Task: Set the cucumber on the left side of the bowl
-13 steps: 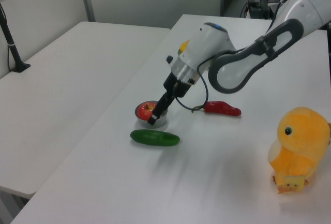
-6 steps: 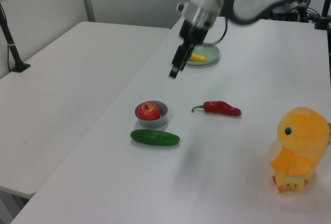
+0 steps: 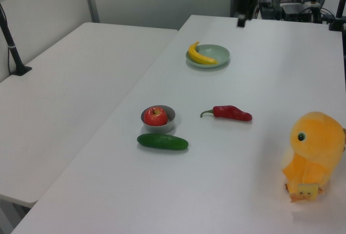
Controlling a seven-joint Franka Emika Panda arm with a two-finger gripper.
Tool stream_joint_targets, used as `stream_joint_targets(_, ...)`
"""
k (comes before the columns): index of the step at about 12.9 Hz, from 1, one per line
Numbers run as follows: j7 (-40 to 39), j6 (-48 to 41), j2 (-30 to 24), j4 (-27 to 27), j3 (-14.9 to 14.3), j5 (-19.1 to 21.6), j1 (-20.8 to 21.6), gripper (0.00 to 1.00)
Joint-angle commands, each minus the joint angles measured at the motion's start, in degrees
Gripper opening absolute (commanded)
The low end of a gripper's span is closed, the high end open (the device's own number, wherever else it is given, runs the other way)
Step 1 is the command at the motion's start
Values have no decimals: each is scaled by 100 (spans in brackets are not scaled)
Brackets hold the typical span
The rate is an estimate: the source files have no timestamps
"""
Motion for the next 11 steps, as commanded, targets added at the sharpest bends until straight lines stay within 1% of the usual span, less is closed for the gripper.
stream_joint_targets(1,53,-411,-362,-278,-656,-163,43,100)
stream_joint_targets(2,-43,-499,-370,-278,-842,-154,52,100)
stream_joint_targets(3,-157,-439,-353,-313,-914,-171,61,100)
stream_joint_targets(5,-507,-37,-291,-383,-914,-347,70,100)
stream_joint_targets(7,-973,97,-300,-384,-1019,-321,61,100)
stream_joint_targets(11,-1010,124,-309,-384,-1029,-312,52,100)
